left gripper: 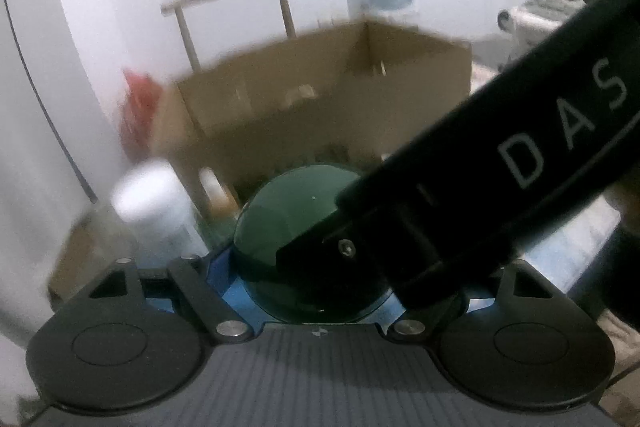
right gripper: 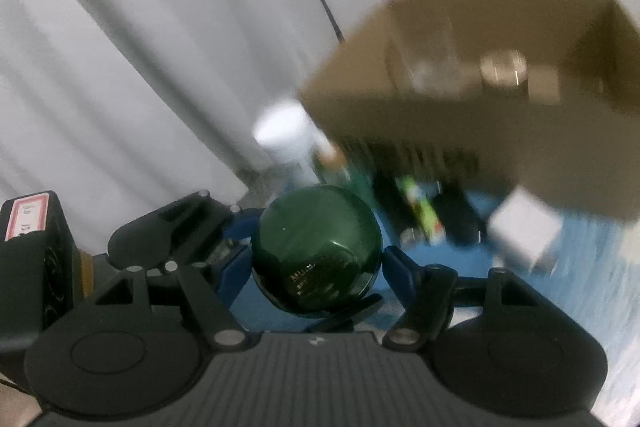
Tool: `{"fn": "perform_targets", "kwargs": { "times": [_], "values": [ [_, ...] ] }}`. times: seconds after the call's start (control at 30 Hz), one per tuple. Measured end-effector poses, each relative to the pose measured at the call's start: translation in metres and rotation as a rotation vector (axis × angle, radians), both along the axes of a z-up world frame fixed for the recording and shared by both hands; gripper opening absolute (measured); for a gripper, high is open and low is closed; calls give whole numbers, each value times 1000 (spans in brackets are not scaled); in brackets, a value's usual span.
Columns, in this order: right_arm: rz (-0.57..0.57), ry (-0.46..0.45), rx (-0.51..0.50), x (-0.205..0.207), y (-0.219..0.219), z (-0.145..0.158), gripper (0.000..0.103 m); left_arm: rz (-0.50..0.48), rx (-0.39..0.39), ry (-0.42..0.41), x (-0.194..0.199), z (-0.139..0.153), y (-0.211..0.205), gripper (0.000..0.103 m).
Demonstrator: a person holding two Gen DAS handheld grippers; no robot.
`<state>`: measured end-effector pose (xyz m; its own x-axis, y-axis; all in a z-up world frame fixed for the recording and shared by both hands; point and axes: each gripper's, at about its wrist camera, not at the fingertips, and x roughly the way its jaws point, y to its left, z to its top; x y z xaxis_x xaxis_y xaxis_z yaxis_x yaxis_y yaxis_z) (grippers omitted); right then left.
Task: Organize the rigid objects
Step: 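Carry the green jar into the box and open the right tool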
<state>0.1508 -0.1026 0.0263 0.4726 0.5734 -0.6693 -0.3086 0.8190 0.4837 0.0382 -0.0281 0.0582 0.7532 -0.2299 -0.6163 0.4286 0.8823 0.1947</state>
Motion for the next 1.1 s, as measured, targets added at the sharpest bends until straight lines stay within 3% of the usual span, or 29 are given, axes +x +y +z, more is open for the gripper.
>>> {"fn": "perform_targets", "kwargs": {
  "times": [0.23,0.4,0.63,0.73,1.1],
  "values": [
    [22,-175,-46,30,2,71,75,-9,9,-139,35,61,-1,82],
    [13,-159,-73,84,0,87,75,-21,-9,-60,99,77,-1,82],
    [-15,61,-11,173,-17,36,75,-4,-31,245,198,45,-3,82],
    [-27,156,29,198,-26,7,75,-5,-5,336,218,26,-6,82],
    [-24,332,160,240,-46,-51,75,-8,158,435,253,-2,-22,83]
  ]
}}
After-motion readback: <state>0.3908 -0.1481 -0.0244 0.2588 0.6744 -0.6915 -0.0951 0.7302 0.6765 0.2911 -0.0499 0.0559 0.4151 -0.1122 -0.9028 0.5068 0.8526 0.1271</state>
